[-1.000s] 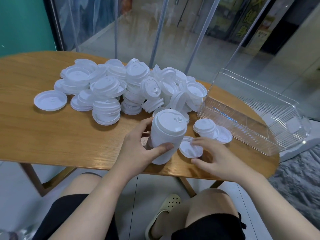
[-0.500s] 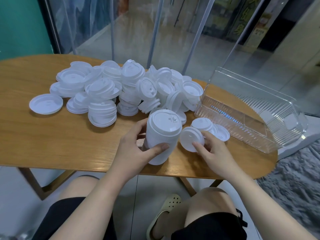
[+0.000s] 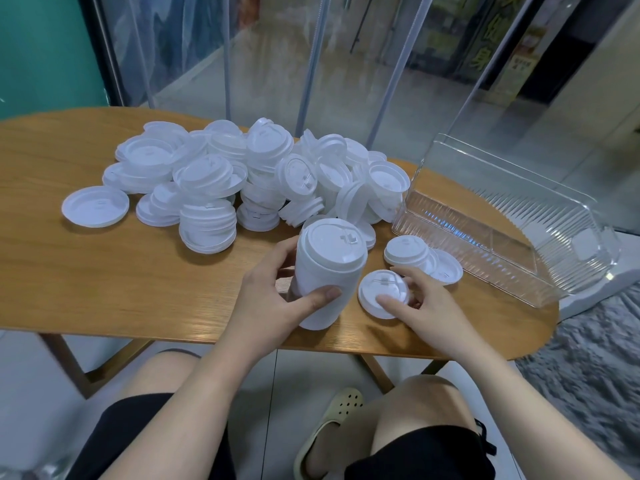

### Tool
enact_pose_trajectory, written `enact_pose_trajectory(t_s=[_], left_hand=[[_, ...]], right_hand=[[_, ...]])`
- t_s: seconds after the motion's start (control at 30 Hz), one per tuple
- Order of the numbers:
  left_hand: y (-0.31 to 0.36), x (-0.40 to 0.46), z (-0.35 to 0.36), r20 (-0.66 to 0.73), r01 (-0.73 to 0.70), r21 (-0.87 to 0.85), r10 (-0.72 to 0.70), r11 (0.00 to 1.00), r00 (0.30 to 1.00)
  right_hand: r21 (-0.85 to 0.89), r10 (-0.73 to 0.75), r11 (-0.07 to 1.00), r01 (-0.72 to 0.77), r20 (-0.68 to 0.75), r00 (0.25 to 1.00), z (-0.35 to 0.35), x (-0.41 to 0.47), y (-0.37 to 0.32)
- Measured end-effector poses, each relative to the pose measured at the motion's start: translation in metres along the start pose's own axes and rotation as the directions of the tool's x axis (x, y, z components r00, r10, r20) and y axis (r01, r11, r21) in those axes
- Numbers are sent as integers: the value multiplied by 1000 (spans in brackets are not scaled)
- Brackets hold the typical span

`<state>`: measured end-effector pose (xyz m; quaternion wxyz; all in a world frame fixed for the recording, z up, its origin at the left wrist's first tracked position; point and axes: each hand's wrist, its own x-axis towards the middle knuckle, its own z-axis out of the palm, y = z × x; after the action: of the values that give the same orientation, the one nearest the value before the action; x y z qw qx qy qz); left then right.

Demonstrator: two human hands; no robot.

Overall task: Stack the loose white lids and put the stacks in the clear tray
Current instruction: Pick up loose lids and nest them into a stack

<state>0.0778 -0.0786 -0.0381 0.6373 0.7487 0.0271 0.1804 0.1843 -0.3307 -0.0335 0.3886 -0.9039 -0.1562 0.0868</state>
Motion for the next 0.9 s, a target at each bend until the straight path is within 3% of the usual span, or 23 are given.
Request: enact_pose_trajectory(t_s=[0.2, 0.43, 0.57, 0.77, 0.9], left_hand=[[2, 0, 0, -12, -13, -2, 13, 1000, 1000], [1, 0, 0, -19, -18, -5, 18, 1000, 1000], [0, 1, 1, -14, -9, 2, 9, 1000, 1000], [-1, 1, 2, -13, -3, -4, 2, 1000, 1000], [1, -1, 0, -6, -1, -2, 1, 1000, 1000]], right_hand=[[-99, -35, 994, 39, 46, 998, 4, 5, 6], [28, -87, 995, 95, -216, 972, -6, 12, -21], [158, -116, 973, 166, -283, 952, -18, 10, -54], [226, -293, 915, 334, -197, 936, -21, -3, -99], [115, -410, 898, 424, -130, 903, -11, -3, -108]])
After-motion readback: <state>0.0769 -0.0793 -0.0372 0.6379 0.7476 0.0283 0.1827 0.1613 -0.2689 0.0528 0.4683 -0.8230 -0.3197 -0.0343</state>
